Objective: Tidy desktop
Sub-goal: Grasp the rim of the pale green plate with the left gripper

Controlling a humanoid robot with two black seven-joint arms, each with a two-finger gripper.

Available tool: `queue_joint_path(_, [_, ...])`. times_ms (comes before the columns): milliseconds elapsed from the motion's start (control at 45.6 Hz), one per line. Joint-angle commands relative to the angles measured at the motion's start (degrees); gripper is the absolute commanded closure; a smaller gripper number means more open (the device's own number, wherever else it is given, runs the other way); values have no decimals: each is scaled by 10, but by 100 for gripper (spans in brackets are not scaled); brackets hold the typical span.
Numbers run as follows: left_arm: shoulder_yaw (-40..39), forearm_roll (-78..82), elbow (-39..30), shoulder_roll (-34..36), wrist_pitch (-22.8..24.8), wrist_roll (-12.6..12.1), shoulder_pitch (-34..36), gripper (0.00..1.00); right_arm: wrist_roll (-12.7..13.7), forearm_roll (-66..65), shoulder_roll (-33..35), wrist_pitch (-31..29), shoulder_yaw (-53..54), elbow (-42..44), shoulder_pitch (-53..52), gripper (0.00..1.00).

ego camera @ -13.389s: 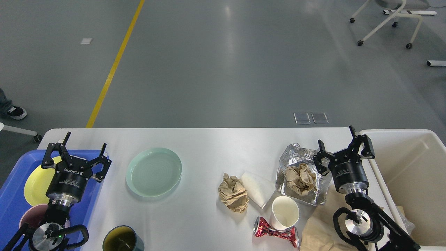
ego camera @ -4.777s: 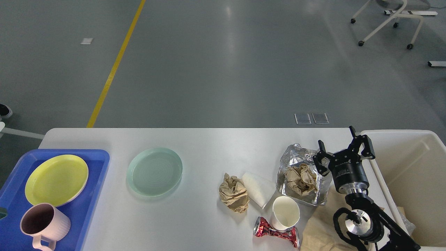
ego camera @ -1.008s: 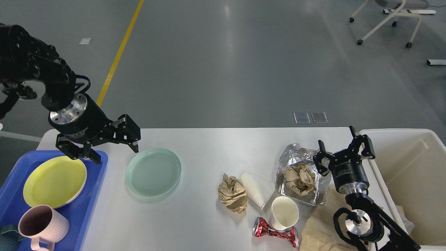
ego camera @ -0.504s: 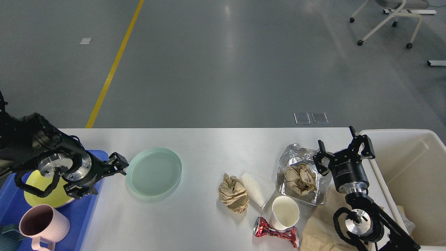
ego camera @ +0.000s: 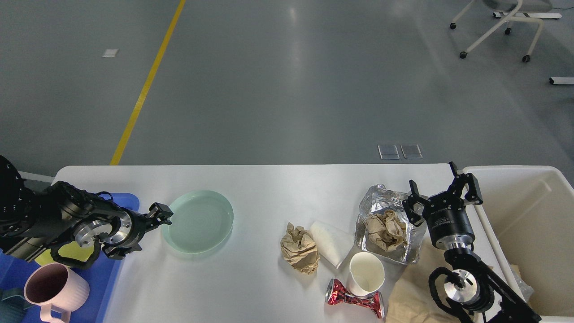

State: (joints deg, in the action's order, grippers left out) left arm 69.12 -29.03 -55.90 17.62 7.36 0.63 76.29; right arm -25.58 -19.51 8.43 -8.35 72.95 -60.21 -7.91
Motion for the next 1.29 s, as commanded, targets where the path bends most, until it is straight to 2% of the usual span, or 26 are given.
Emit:
queue_joint_path(0, [-31, 15, 45, -16, -21, -2, -48, 6, 0, 0, 0, 0, 0, 0, 0, 0])
queue_joint_path(241, [-44, 49, 59, -29, -31, -1, -60, 12, 0, 0, -1, 0, 0, 1, 0, 0])
queue_joint_path(416, [-54, 85, 59, -29, -24, -3, -61, 36, 0, 0, -1, 0, 0, 1, 0, 0])
queue_joint_path(526, [-54, 89, 59, -29, -24, -7, -61, 43, 0, 0, -1, 0, 0, 0, -1, 0])
queue_joint_path(570, [-54, 89, 59, -27, -23, -17, -61, 45, 0, 0, -1, 0, 0, 0, 0, 0])
queue_joint_path(679, [-56, 91, 61, -27, -23, -35, -65, 58, 0, 0, -1, 0, 0, 1, -1, 0])
queue_joint_path(833, [-66, 89, 66, -25, -3, -36, -69, 70, 0, 0, 0, 0, 0, 1, 0, 0])
queue_joint_path(1118, [-75, 84, 74, -22, 6, -34, -69, 79, 0, 0, -1, 0, 0, 1, -1, 0])
queue_joint_path(1271, [-77, 84, 74, -22, 23, -34, -69, 89, 0, 0, 0, 0, 0, 1, 0, 0])
